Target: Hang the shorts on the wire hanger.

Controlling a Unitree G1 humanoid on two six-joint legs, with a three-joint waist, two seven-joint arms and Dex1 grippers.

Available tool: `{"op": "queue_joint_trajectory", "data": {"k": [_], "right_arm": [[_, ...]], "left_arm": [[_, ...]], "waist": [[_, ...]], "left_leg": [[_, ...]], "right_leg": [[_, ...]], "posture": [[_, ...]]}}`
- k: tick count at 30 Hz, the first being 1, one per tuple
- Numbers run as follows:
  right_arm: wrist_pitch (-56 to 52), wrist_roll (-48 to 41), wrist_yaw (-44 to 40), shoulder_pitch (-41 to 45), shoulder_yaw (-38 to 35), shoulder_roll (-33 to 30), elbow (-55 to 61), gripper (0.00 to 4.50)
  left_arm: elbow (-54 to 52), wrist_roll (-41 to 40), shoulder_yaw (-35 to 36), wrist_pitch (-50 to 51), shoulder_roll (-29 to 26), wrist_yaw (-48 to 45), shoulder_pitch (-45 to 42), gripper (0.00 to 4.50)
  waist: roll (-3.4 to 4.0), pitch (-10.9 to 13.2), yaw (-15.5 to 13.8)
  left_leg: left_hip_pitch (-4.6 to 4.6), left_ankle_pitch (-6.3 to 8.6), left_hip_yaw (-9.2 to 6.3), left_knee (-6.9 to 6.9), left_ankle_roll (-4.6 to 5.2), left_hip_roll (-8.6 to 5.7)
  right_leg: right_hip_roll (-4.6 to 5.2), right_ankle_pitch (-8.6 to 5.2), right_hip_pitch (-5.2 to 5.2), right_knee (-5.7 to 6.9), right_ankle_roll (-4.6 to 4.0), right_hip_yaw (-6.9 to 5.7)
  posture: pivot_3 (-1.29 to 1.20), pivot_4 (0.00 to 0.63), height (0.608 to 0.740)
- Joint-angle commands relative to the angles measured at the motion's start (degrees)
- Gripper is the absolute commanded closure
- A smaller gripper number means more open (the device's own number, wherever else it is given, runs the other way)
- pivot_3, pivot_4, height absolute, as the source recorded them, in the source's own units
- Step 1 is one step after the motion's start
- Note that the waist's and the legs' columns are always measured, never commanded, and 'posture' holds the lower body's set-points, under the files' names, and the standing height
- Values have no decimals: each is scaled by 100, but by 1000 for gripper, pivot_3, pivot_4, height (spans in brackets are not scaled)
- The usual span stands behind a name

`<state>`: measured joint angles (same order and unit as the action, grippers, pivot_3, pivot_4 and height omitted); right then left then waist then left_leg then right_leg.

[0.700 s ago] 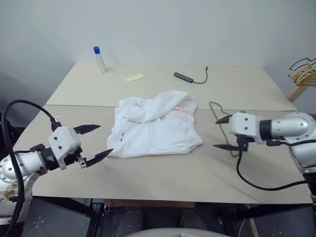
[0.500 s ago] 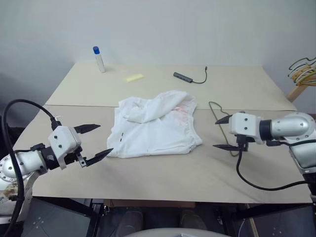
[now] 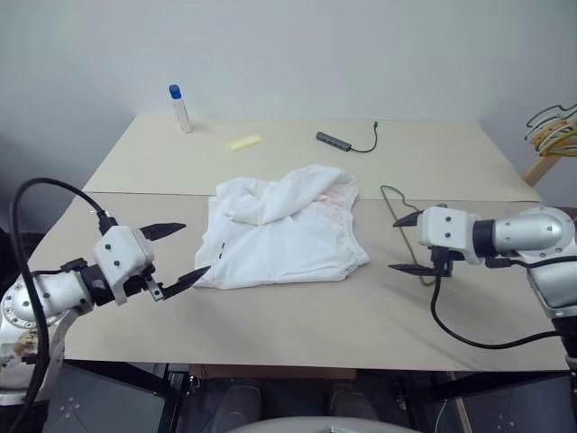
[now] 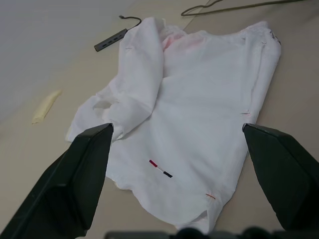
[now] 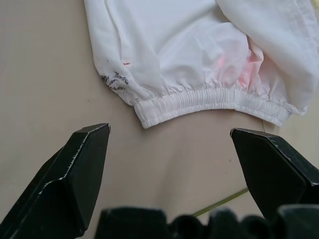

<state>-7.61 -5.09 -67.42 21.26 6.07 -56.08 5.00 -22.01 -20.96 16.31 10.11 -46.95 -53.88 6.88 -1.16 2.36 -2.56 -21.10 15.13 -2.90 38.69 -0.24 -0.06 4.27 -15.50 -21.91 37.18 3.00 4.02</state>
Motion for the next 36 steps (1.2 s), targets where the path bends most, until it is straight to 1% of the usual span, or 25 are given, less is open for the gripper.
{"op": "queue_joint_trajectory", "data": {"k": [1, 4, 7, 9, 11, 17, 19, 22, 25, 26, 27, 33, 35, 36], "right_arm": [[-11, -8, 82, 151, -134, 19, 55, 17], [-69, -16, 117, 33, -214, -27, 187, 17], [-191, -46, 193, -172, -290, -48, 388, 17], [-272, -52, 245, -316, -310, -55, 551, 17], [-410, -64, 272, -379, -307, -48, 666, 17], [-760, -97, 347, -404, -315, -31, 923, 17], [-855, -107, 368, -459, -333, -55, 1024, 17], [-980, -121, 392, -560, -376, -100, 1150, 0], [-1086, -135, 458, -676, -440, -111, 1278, 0], [-1107, -132, 477, -694, -448, -110, 1302, 0], [-1132, -132, 490, -711, -458, -109, 1332, 0], [-1205, -96, 551, -660, -407, -50, 1377, 0], [-933, 17, 616, -614, -296, 29, 1341, 0], [-784, 121, 642, -594, -192, 56, 1315, 0]], "left_arm": [[10, 10, -122, -76, -120, -163, -168, 0], [44, 129, -377, -27, -153, -251, -269, 0], [323, 462, -662, -182, -358, -447, -382, 0], [673, 713, -949, -263, -640, -761, -536, 0], [1061, 821, -1222, -248, -759, -984, -762, 0], [2576, 1276, -2044, -710, -507, -1417, -1649, 0], [2908, 1445, -2263, -806, -477, -1560, -1855, 0], [3243, 1638, -2542, -847, -528, -1820, -2077, 564], [3582, 1721, -2619, -1030, -380, -1784, -2271, 1349], [3661, 1750, -2640, -1086, -348, -1781, -2316, 1729], [3728, 1810, -2667, -1163, -329, -1759, -2347, 1939], [3915, 1887, -2670, -1309, -224, -1760, -2482, 3801], [3921, 1884, -2631, -1356, -217, -1742, -2491, 4460], [3911, 1867, -2610, -1378, -225, -1758, -2486, 4487]], "waist": [[0, 0, 11], [0, 0, 16], [0, 0, 24], [1, 0, 42], [3, 1, 51], [4, 2, 111], [4, 2, 126], [3, 1, 177], [4, 1, 197], [4, 1, 203], [5, 1, 209], [6, 0, 247], [5, 0, 263], [5, 0, 276]], "left_leg": [[0, 0, 0, 0, 0, 0], [0, 0, 1, 0, 0, 0], [0, 0, 1, 0, 0, 1], [-1, 0, 2, -1, 0, 1], [-2, 0, 3, -1, 0, 1], [-3, 0, 4, 0, 0, 4], [-5, 0, 3, 0, 0, 3], [-12, 0, 3, 0, 1, 2], [-11, 0, 3, 0, 1, 2], [-8, 0, 4, 1, 0, 2], [-7, -1, 4, 1, 1, 3], [-5, -1, 2, 2, 1, 7], [-6, -1, 2, 2, 1, 6], [-6, -1, 1, 2, 1, 6]], "right_leg": [[0, 0, 0, 0, 0, 0], [1, 0, 0, -1, 0, 0], [-2, 0, 0, -1, 0, 0], [-4, 0, -2, 0, 0, 0], [-5, 0, -2, -1, 0, 1], [-9, 0, -5, 0, 0, 0], [-8, 0, -6, 0, 0, 0], [-8, 0, -11, 0, 0, 0], [-7, 0, -10, 0, 0, 0], [-7, 0, -10, 3, 0, 0], [-8, 0, -10, 5, 0, 1], [-12, 1, -8, 6, -1, 1], [-12, 1, -9, 6, -1, 1], [-12, 0, -9, 6, -1, 1]], "posture": [[89, 0, 740], [70, 0, 740], [62, 0, 740], [55, 0, 740], [50, 0, 740], [24, 0, 740], [15, 0, 740], [-1, 0, 740], [-10, 0, 740], [-10, 0, 740], [-10, 0, 740], [-17, 0, 740], [-17, 0, 740], [-17, 0, 740]]}}
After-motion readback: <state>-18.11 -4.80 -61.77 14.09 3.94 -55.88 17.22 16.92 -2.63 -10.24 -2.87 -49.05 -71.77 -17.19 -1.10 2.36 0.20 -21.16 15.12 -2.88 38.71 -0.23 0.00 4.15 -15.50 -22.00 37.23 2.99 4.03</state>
